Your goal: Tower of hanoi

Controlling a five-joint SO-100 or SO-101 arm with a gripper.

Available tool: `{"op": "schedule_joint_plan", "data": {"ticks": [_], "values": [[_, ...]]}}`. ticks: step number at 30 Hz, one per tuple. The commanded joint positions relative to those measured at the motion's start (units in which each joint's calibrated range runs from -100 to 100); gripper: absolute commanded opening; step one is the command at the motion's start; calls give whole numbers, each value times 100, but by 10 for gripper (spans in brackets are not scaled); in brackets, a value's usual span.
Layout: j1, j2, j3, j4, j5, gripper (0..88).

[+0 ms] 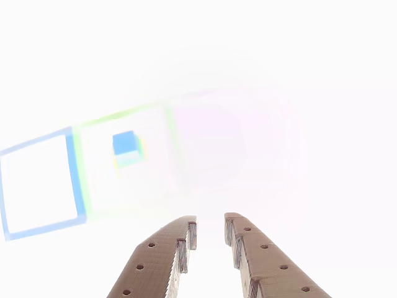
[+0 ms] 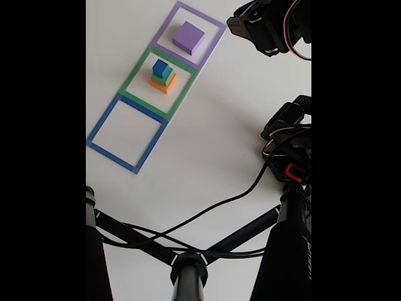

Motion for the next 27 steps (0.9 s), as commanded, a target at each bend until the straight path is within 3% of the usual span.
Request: {"op": "schedule_joint_plan", "data": {"ticks": [1, 10, 17, 21, 27], "values": [[260, -77, -176, 88, 20, 0], [902, -788, 1488, -519, 20, 14], [1094, -1523, 3943, -2657, 20, 60], [1209, -1636, 4915, -3726, 20, 135], [1257, -1749, 6852, -6219, 20, 245]]}}
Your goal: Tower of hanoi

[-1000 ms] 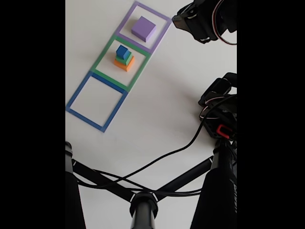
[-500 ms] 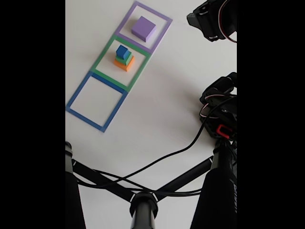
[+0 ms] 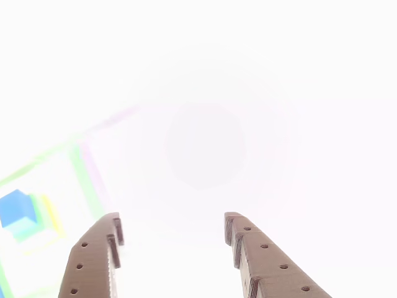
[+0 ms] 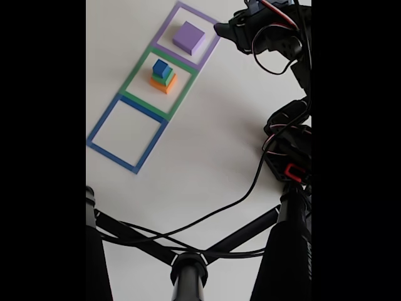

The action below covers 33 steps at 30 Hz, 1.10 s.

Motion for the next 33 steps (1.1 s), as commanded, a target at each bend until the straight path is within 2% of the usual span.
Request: {"op": "schedule_joint_plan", "data": {"ticks": [1, 3, 7, 17, 33], "values": [[37, -129, 1270, -2196, 0, 266], [47, -40, 1688, -2803, 0, 274], [37, 49, 1925, -3038, 0, 282], [-1, 687, 2625, -4641, 0, 411], [-59, 2358, 3388, -7272, 0, 408]]}}
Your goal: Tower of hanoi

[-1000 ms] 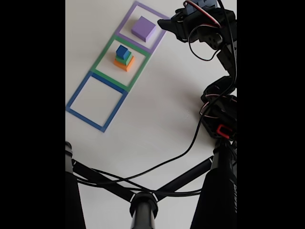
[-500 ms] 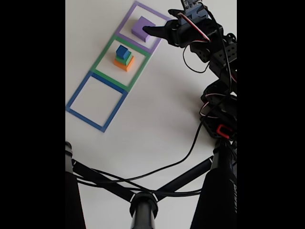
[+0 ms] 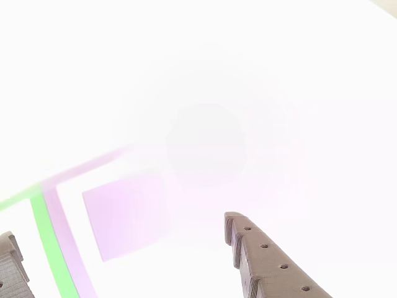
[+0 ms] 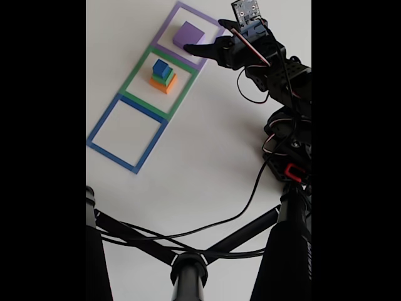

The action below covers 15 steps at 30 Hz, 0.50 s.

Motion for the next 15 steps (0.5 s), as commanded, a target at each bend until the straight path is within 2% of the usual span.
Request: {"op": "schedule_joint_plan", "data": {"ticks": [1, 15], "values": [[-102, 285, 39, -645, 0, 409], [13, 2683, -233, -3017, 0, 419]]}}
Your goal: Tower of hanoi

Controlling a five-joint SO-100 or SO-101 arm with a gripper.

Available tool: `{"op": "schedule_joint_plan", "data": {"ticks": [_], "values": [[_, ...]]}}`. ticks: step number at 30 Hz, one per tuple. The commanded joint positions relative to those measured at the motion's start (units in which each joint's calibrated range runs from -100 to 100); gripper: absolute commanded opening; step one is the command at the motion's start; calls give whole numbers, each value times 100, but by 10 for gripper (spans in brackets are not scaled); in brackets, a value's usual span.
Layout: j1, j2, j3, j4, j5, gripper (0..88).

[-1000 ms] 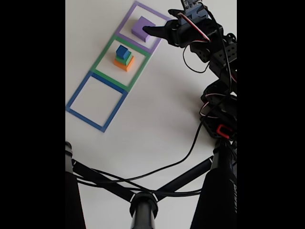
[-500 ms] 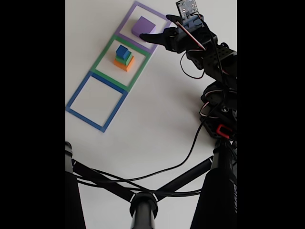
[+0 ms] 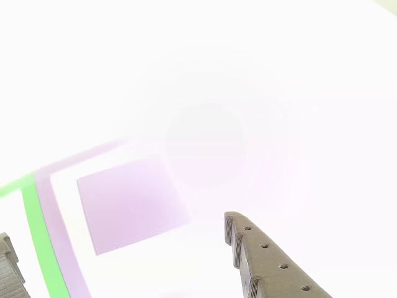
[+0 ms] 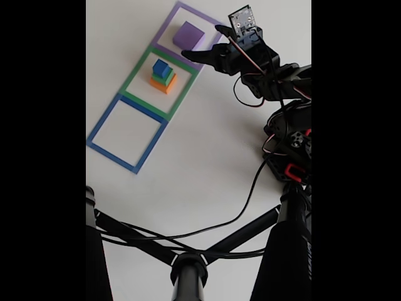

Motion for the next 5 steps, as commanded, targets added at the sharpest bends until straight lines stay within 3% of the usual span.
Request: {"op": "schedule_joint_plan", "data": {"ticks": [1, 5], "values": [[88, 507, -331, -683, 0, 421], [116, 1048, -531, -1087, 0, 429]]}}
